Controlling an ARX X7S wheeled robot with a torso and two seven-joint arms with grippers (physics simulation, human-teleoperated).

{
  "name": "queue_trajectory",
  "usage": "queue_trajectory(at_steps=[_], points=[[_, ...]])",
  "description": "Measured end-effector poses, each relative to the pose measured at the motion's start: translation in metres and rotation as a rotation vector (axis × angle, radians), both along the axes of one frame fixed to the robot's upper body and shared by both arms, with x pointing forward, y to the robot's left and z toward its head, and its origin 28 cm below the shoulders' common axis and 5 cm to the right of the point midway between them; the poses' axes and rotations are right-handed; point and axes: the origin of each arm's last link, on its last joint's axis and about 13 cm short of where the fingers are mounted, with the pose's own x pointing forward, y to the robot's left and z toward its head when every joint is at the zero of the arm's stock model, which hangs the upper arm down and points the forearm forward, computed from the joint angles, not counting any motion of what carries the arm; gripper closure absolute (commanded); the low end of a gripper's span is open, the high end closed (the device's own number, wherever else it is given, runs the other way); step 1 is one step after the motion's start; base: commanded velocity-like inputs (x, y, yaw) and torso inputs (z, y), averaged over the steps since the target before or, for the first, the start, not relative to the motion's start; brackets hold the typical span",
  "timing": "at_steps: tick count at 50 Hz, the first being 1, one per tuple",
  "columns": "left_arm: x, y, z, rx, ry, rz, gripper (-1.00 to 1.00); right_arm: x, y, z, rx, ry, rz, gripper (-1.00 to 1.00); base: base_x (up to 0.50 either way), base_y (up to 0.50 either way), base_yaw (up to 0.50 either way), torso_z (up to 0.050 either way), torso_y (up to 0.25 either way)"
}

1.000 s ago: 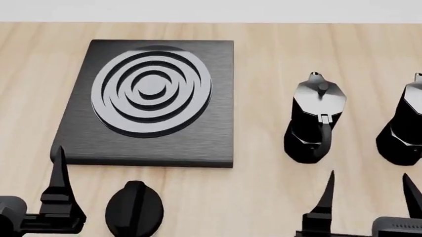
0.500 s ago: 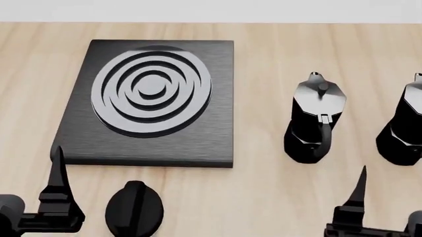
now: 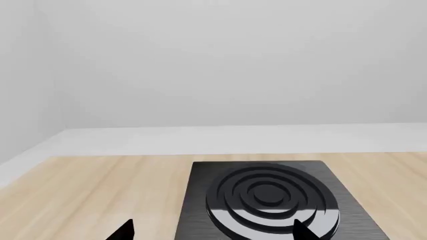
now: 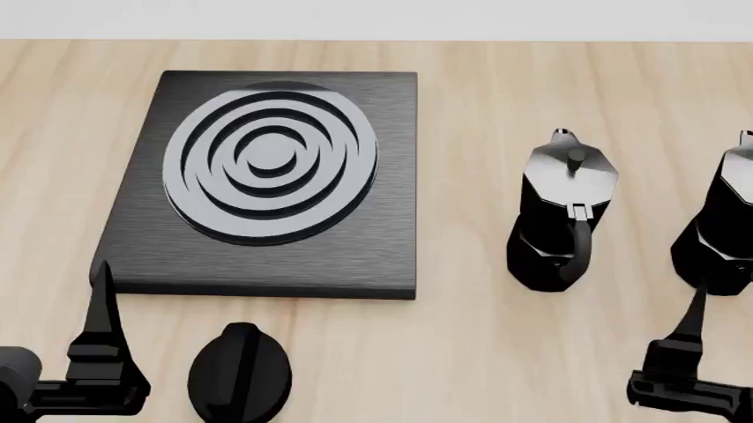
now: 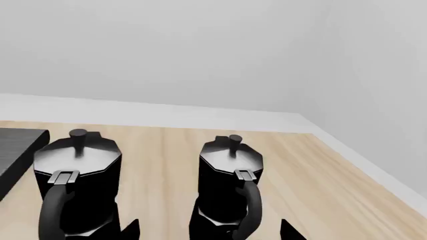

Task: Put the right moka pot on the stove.

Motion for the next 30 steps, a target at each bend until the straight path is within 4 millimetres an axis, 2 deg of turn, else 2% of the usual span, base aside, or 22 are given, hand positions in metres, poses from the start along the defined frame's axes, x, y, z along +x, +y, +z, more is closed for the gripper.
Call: queue_trajectory(at_steps=[30], points=[[0.0, 0.0, 0.0, -0.004, 0.001, 0.008, -1.0, 0.031, -0.024, -0.001, 0.009, 0.052, -0.013, -1.0, 0.0, 0.0, 0.0, 0.0, 0.0]])
